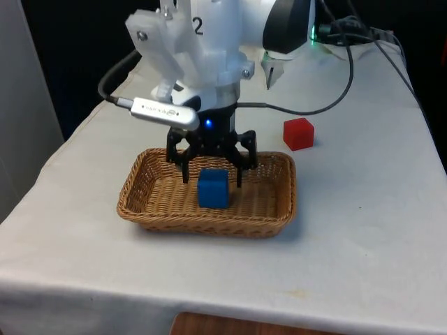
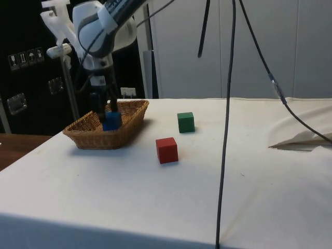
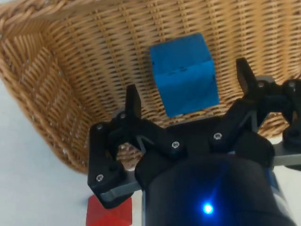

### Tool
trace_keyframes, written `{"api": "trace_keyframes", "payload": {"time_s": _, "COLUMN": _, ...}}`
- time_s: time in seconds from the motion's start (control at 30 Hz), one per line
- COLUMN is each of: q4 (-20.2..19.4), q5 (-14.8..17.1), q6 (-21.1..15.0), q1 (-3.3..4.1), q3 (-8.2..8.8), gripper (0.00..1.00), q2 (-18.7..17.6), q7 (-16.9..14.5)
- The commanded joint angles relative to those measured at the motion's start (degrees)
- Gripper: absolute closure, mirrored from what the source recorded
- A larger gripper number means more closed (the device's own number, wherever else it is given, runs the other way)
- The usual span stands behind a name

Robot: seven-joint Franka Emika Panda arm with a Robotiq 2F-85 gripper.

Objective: Pick up the blue cube and place it into the basket.

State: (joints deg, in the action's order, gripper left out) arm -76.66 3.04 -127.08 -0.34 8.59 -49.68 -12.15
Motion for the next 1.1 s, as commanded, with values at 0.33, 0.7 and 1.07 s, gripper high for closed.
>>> {"api": "trace_keyframes", "payload": {"time_s": 0.33, "q4": -0.1, "q5": -0.2, "q6": 3.7, "q1": 0.23, "q3": 0.11, "gripper": 0.00, "q2": 3.6, "q7": -0.2}}
{"api": "trace_keyframes", "payload": {"time_s": 0.7, "q4": -4.4, "q5": -0.5, "q6": 4.4, "q1": 0.97, "q3": 0.29, "gripper": 0.00, "q2": 8.6, "q7": -0.3}}
{"api": "trace_keyframes", "payload": {"time_s": 1.07, "q4": -11.0, "q5": -0.5, "q6": 4.5, "q1": 2.01, "q3": 0.34, "gripper": 0.00, "q2": 14.3, "q7": -0.2}}
